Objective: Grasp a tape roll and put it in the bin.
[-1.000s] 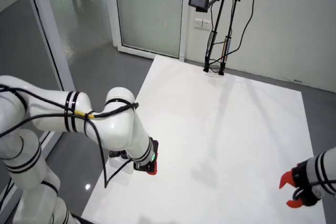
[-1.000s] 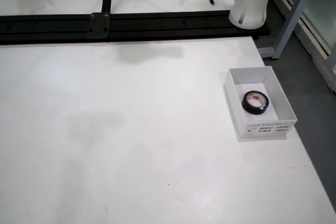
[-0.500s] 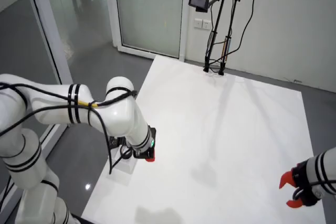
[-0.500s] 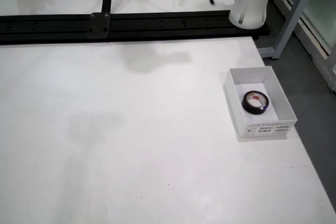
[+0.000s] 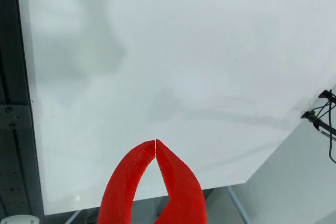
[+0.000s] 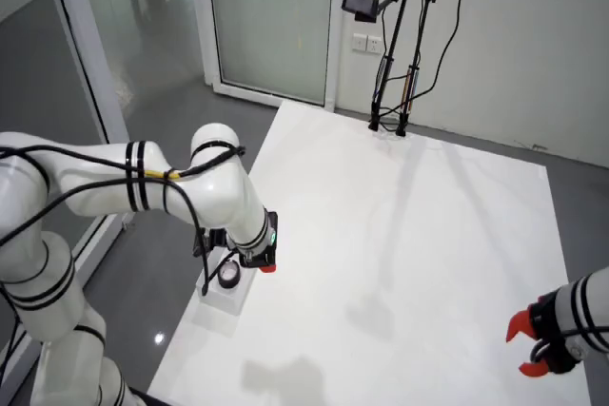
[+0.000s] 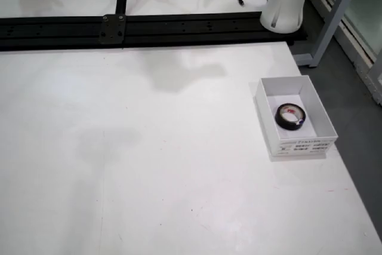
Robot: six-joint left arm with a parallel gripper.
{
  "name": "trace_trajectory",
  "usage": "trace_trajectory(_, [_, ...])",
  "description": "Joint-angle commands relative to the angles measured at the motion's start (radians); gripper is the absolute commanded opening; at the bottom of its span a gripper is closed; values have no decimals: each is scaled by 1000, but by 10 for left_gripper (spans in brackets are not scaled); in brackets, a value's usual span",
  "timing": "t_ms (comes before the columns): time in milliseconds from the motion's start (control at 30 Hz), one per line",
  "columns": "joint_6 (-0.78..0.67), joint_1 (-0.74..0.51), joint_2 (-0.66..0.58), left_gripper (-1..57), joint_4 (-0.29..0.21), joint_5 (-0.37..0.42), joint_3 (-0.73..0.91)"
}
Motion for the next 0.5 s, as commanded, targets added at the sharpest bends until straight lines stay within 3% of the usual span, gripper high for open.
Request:
trace_trajectory(33, [0, -81, 1, -3, 8, 0, 0])
trace_trajectory(500, [0, -113, 3, -3, 7, 0, 0])
